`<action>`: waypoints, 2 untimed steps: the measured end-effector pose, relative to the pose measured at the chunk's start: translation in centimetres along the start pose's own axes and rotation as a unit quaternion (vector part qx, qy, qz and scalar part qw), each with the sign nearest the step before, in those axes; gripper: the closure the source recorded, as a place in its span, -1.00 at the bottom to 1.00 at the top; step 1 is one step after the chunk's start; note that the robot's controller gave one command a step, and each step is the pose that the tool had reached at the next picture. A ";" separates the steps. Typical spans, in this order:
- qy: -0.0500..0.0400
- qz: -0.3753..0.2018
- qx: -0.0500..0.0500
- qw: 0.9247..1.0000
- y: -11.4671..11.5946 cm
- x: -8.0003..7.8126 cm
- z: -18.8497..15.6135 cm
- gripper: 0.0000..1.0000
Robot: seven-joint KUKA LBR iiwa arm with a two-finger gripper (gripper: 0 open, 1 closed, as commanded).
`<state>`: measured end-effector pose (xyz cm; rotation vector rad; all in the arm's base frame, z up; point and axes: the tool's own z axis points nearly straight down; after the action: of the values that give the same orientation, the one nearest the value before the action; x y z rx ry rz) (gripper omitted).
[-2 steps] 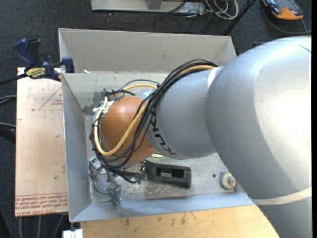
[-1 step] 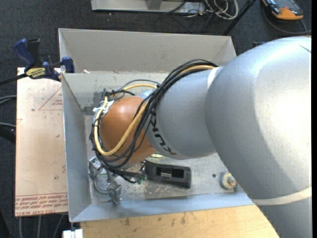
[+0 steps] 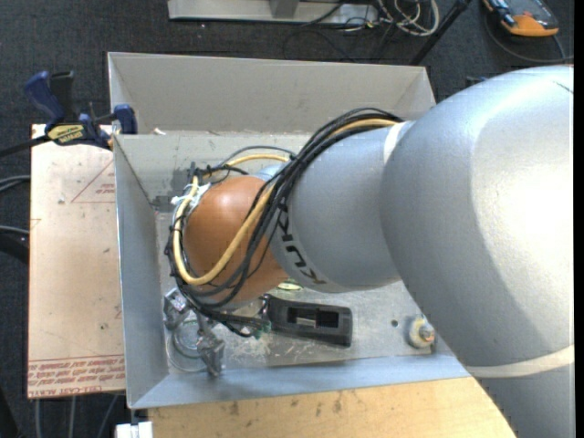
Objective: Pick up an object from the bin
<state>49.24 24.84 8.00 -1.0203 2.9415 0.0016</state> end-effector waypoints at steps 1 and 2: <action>0.007 0.000 -0.002 1.000 0.1 0.1 -1.1 1.00; 0.012 0.000 -0.004 1.000 0.2 0.2 -3.0 1.00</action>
Offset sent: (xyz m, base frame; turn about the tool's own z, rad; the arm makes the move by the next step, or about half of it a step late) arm 0.0000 -0.0001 0.0144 0.0001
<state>48.84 24.82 11.00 -1.0282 2.9658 0.0016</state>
